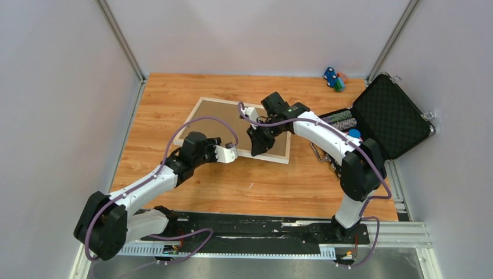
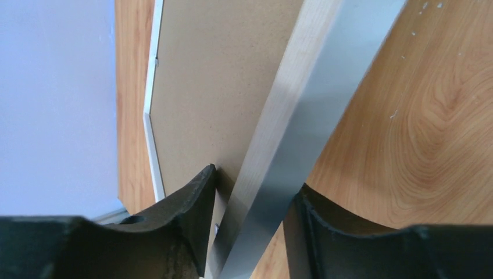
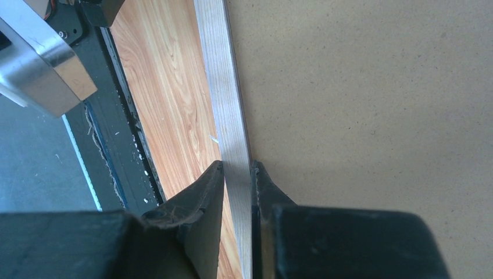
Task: Put the photo into the frame
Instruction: Turn over the photo frame at the center of the board.
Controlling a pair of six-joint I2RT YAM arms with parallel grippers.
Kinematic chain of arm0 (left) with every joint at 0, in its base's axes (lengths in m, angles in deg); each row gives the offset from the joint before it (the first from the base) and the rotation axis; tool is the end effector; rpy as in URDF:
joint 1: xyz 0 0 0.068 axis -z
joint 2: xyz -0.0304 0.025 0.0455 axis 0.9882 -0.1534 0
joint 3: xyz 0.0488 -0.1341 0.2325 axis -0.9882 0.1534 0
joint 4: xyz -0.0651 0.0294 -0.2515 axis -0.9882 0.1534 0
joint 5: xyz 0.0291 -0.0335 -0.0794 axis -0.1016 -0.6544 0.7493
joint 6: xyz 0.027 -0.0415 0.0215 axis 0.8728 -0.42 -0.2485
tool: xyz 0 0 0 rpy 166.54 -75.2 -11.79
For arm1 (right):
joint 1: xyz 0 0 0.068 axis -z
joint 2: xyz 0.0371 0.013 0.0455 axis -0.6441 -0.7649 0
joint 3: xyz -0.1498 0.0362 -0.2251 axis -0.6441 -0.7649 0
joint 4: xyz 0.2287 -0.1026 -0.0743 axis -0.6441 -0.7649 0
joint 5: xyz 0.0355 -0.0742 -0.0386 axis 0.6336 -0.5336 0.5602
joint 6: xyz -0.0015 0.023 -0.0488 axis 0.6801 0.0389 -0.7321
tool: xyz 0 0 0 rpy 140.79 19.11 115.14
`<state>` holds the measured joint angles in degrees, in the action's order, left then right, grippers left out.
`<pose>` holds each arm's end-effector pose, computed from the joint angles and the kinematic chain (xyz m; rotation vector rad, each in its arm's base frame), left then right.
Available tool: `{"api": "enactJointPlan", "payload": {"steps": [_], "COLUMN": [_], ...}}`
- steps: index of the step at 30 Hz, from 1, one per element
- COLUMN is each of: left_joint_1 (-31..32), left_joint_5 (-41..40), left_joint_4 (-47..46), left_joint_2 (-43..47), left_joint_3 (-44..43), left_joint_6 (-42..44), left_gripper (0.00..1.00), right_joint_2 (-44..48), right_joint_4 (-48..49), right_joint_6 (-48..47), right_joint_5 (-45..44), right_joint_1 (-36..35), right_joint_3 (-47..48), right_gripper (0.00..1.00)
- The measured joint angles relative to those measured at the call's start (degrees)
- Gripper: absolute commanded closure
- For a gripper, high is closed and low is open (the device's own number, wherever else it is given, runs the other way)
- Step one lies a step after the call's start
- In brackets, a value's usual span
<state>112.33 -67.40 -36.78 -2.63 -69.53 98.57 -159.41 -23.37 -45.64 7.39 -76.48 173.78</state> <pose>0.2007 -0.1217 0.2077 1.5089 1.5853 0.2328 0.2820 0.2333 0.2672 -1.4023 2.2657 0.9246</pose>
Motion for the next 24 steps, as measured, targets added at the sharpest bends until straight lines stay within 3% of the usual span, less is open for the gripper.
{"api": "enactJointPlan", "payload": {"steps": [6,10,12,16,24], "left_joint_1": [0.7,1.5,1.9,2.6,3.0], "left_joint_5": [-0.8,-2.1,-2.8,-3.9,-4.1], "left_joint_4": [0.9,2.9,4.4,8.3,15.1], "left_joint_2": [0.4,0.6,0.6,0.7,2.1], "left_joint_3": [-0.3,-1.2,-2.1,-5.0,-10.3], "left_joint_6": [1.2,1.2,1.2,0.6,-1.4], "left_gripper": [0.67,0.93,1.0,1.0,1.0], "right_joint_2": [0.0,0.0,0.1,0.6,4.4], "right_joint_4": [-0.3,-0.5,-0.7,-0.6,-0.8], "right_joint_6": [0.1,0.4,0.7,1.9,3.0], "right_joint_5": [0.5,0.8,0.9,0.4,-3.1], "right_joint_1": [0.3,0.3,0.4,0.6,1.1], "right_joint_3": [0.5,0.7,0.9,1.6,2.3], "right_gripper": [0.98,0.76,0.63,0.47,0.35]}}
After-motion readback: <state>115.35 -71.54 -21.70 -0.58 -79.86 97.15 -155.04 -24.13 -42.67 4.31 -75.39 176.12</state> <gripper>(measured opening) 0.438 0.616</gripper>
